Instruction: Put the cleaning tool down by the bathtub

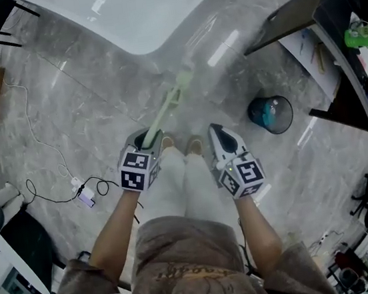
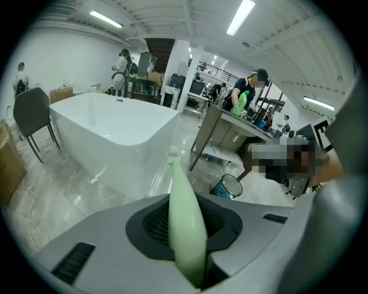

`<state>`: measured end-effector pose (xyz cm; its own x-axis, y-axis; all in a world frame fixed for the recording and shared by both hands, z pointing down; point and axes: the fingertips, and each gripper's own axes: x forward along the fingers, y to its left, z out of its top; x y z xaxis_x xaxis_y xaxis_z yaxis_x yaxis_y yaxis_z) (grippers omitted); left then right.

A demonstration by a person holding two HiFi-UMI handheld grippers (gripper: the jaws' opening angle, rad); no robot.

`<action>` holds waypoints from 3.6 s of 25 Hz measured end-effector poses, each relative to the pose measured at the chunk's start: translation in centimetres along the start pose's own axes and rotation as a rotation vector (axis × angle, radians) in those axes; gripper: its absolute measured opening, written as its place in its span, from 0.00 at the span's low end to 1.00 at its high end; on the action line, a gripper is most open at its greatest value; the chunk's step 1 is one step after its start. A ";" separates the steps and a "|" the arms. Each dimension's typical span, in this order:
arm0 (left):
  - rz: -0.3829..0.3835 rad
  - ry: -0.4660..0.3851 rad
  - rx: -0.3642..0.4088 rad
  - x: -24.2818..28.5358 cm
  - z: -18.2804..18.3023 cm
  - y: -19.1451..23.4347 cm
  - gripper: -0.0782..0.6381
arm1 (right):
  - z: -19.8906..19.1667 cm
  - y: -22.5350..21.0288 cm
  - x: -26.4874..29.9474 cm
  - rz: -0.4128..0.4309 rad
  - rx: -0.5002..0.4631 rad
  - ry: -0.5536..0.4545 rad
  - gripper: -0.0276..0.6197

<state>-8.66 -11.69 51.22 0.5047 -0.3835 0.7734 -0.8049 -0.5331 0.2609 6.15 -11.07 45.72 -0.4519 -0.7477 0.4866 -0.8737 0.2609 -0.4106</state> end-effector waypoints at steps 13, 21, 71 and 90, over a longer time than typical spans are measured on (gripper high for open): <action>0.029 0.085 -0.032 9.4 -5.5 3.4 0.22 | -6.1 -4.6 5.9 0.018 0.001 0.053 0.04; 0.045 0.137 -0.059 14.1 -8.5 5.3 0.22 | -9.7 -7.2 8.6 0.006 0.037 0.074 0.04; 0.076 0.600 -0.096 29.4 -17.1 9.3 0.22 | -16.5 -10.2 13.1 0.008 0.112 0.129 0.04; 0.095 0.711 -0.151 33.4 -17.0 9.8 0.22 | -16.1 -12.0 15.0 0.034 0.123 0.141 0.04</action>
<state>-4.98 -16.84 89.43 0.1476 0.1867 0.9713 -0.8953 -0.3920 0.2114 6.94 -15.63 70.35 -0.5087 -0.6448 0.5705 -0.8330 0.2012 -0.5153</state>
